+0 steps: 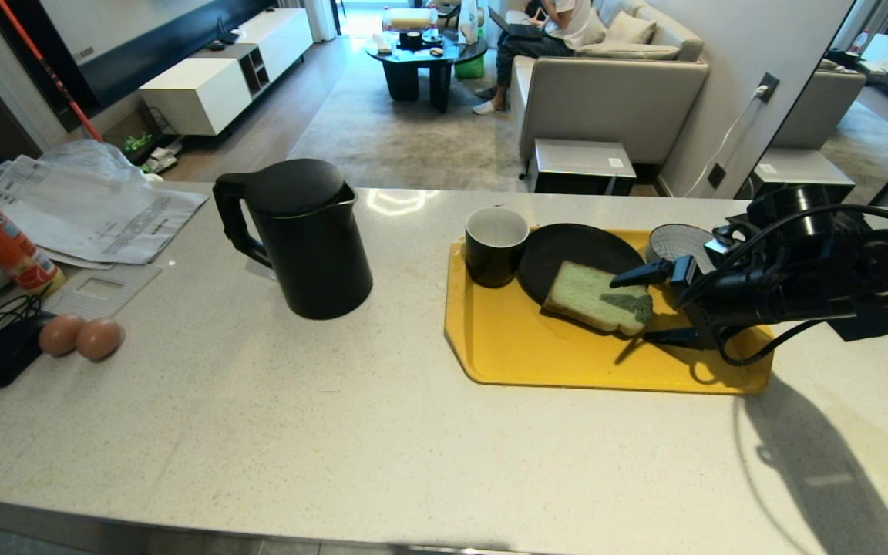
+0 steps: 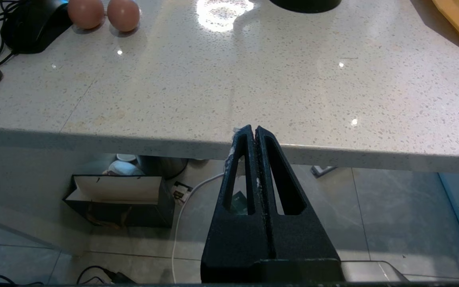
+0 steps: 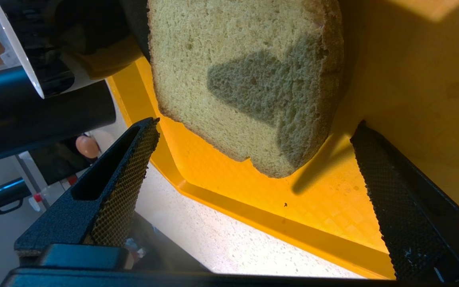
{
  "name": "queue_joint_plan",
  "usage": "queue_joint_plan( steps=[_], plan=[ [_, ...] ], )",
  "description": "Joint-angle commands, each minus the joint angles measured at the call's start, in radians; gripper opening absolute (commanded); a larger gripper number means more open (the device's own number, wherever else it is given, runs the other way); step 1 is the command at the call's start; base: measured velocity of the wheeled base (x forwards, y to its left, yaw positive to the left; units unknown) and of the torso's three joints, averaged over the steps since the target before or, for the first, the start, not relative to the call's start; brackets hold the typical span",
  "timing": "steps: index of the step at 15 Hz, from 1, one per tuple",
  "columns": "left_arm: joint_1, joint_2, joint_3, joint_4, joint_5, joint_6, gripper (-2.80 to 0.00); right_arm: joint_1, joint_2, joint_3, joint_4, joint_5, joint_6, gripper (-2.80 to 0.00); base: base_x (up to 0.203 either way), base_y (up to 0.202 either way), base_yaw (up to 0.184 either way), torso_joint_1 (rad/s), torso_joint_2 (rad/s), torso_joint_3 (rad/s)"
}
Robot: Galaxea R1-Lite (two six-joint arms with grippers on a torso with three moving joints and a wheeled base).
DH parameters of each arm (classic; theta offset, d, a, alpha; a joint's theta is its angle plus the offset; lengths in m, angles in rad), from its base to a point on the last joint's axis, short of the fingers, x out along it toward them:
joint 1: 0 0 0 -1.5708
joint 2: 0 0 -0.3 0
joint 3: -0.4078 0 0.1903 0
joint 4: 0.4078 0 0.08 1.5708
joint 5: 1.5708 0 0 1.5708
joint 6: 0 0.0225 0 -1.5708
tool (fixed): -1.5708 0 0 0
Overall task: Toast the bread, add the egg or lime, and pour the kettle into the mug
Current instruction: Pick up the bread slice
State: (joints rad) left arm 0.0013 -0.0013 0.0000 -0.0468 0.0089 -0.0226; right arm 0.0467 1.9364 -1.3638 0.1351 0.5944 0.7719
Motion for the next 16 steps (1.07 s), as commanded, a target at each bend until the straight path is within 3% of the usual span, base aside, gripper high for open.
queue_joint_plan(
  steps=[1,16],
  plan=[
    [0.000,-0.002,0.017,-0.001,0.000,0.000,-2.80,0.001,0.002,-0.001,0.001,0.002,0.004,0.00,0.000,0.000,0.000,0.000,0.00,0.000],
    [0.000,-0.002,0.017,-0.001,0.000,0.000,-2.80,0.007,0.010,-0.044,0.052,0.013,0.006,0.00,0.000,0.000,0.000,0.000,0.00,0.000]
  ],
)
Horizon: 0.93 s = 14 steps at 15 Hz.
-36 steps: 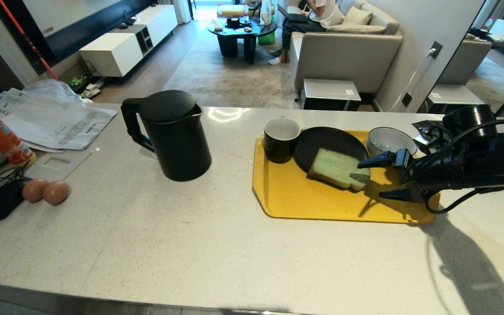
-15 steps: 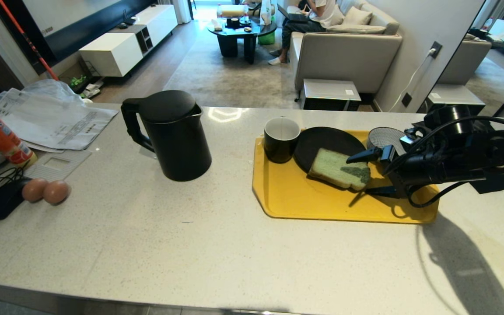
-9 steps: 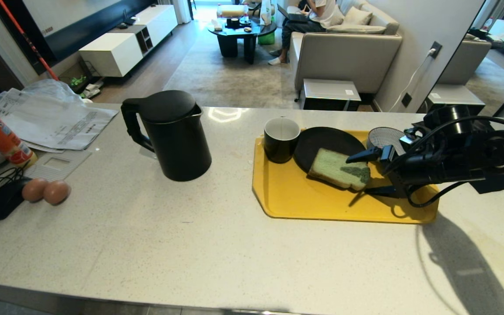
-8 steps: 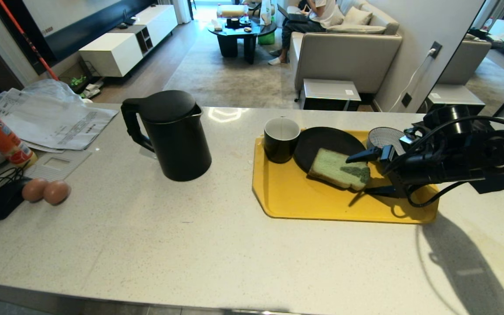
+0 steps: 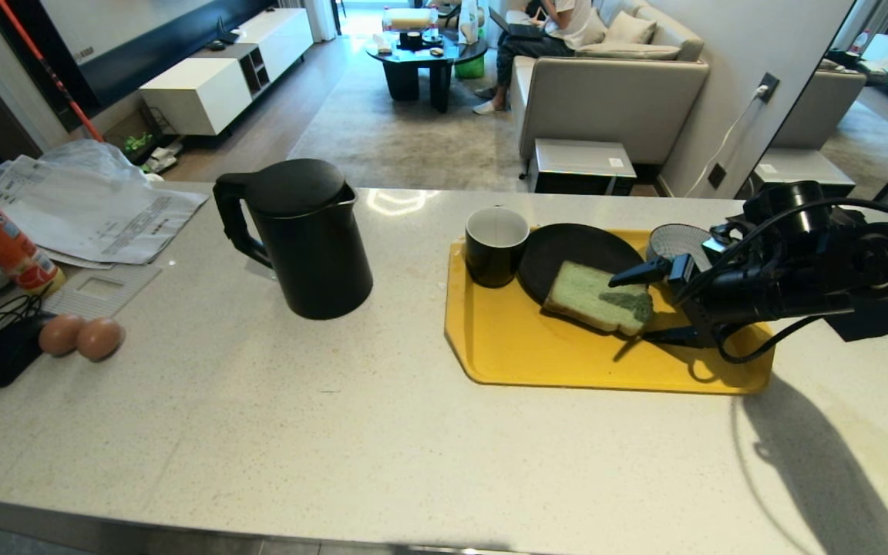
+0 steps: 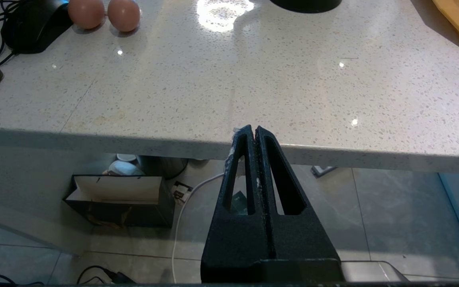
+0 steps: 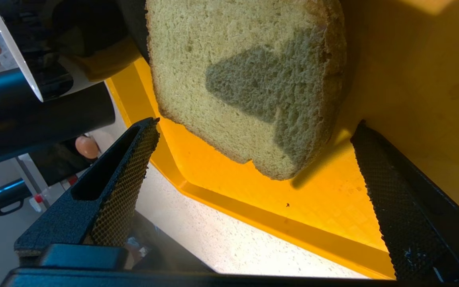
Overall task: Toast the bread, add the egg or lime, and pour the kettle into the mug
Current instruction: Pick up the bread slice
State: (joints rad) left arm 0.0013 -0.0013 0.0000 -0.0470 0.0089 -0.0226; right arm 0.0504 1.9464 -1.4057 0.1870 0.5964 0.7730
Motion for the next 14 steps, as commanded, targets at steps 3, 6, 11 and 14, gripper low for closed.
queue_joint_plan(
  steps=[3,6,11,14],
  plan=[
    [0.000,-0.002,0.017,-0.001,0.000,0.000,-2.80,0.000,0.005,-0.028,-0.001,0.071,0.069,0.00,0.000,0.000,0.000,0.000,0.00,0.000],
    [0.000,-0.002,0.017,-0.001,0.000,0.000,-2.80,-0.003,0.023,-0.032,-0.003,0.080,0.078,0.00,0.000,0.000,0.000,0.000,0.00,0.000],
    [0.000,-0.002,0.017,-0.001,0.000,0.000,-2.80,-0.006,0.038,-0.060,-0.001,0.080,0.094,0.00,0.000,0.000,0.000,0.000,0.00,0.000],
    [0.000,-0.002,0.017,-0.001,0.000,0.000,-2.80,-0.006,0.043,-0.078,0.000,0.082,0.106,0.00,0.000,0.000,0.000,0.000,0.00,0.000]
  ],
)
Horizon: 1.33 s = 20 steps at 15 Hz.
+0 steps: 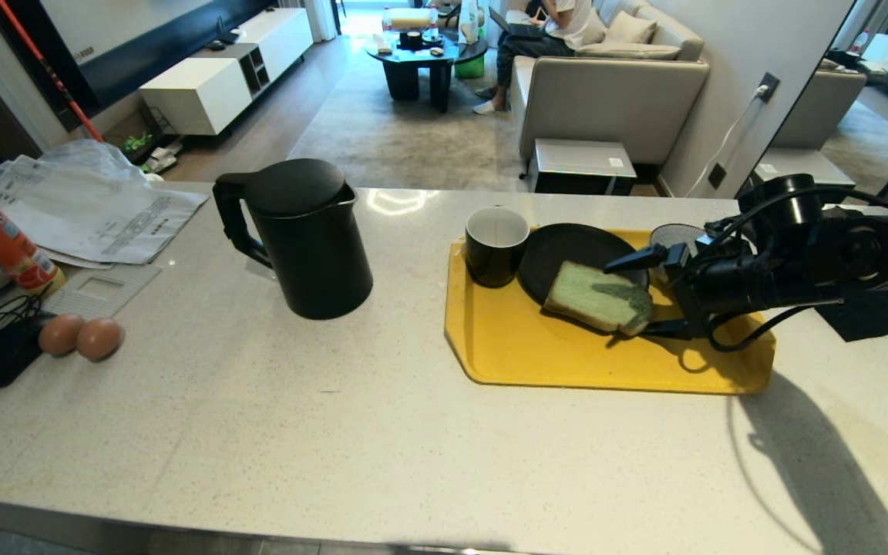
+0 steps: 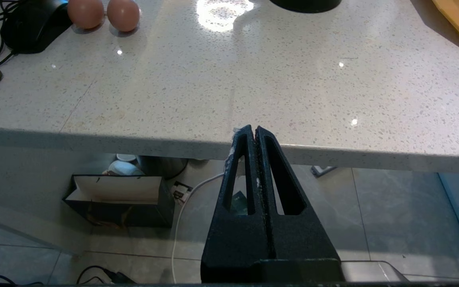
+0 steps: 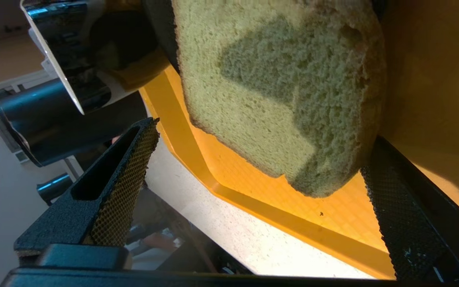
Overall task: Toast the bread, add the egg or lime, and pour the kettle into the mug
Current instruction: Pick up the bread slice
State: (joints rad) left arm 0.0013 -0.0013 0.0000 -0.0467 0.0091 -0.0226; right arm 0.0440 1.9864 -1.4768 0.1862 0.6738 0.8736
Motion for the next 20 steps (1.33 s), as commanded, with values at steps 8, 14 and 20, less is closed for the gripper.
queue_joint_plan(
  steps=[8,14,20],
  plan=[
    [0.000,-0.002,0.017,-0.001,0.000,0.000,-2.80,-0.029,-0.006,0.013,0.001,0.006,0.004,-2.80,0.000,0.000,0.000,0.000,0.00,0.000],
    [0.000,-0.002,0.017,-0.001,0.000,0.000,-2.80,-0.035,-0.015,0.038,-0.001,0.009,0.004,-2.80,0.000,0.000,0.000,0.000,0.00,0.000],
    [0.000,-0.002,0.017,-0.001,0.000,0.000,-2.80,-0.033,-0.083,0.070,0.001,0.010,0.005,-2.80,0.000,0.000,0.000,0.000,0.00,0.000]
  ],
)
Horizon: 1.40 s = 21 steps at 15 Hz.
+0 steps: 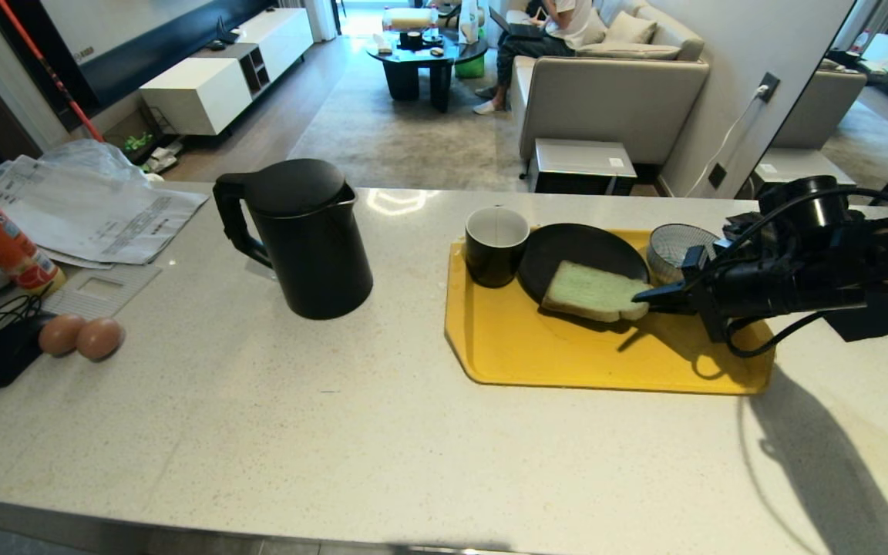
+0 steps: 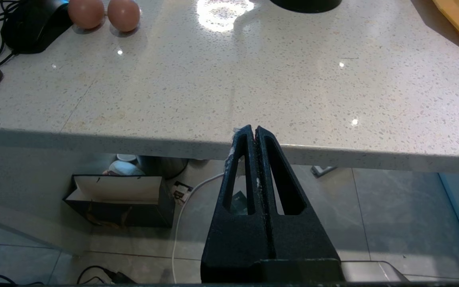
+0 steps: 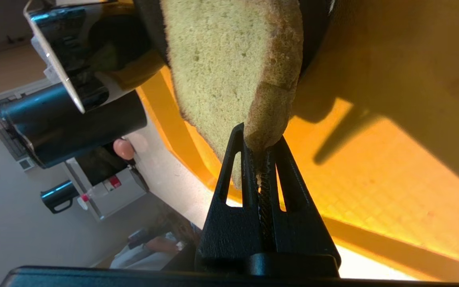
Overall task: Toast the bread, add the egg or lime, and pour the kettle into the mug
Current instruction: Pick up the bread slice, then put the bread slices in the toaster
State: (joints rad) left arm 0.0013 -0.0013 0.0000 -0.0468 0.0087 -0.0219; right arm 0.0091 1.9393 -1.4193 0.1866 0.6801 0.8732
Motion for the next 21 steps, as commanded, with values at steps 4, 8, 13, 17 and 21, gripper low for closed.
queue_joint_plan(
  steps=[4,8,13,17,21],
  plan=[
    [0.000,-0.002,0.017,-0.001,0.000,-0.001,-2.80,0.007,-0.143,0.053,0.001,0.004,0.006,-2.80,0.000,0.000,0.000,0.000,0.00,0.000],
    [0.000,-0.002,0.017,-0.001,0.000,-0.001,-2.80,0.037,-0.305,0.052,0.079,0.019,0.006,-2.80,0.000,0.000,0.000,0.000,0.00,0.000],
    [0.000,-0.002,0.017,-0.001,0.000,-0.001,-2.80,0.077,-0.516,-0.022,0.237,0.052,0.003,-2.80,0.000,0.000,0.000,0.000,0.00,0.000],
    [0.000,-0.002,0.017,-0.001,0.000,-0.001,-2.80,0.089,-0.657,-0.080,0.368,0.043,-0.074,-2.80,0.000,0.000,0.000,0.000,0.00,0.000],
    [0.000,-0.002,0.017,-0.001,0.000,-0.001,-2.80,0.087,-0.730,-0.160,0.533,-0.067,-0.301,-2.80,0.000,0.000,0.000,0.000,0.00,0.000]
  ],
)
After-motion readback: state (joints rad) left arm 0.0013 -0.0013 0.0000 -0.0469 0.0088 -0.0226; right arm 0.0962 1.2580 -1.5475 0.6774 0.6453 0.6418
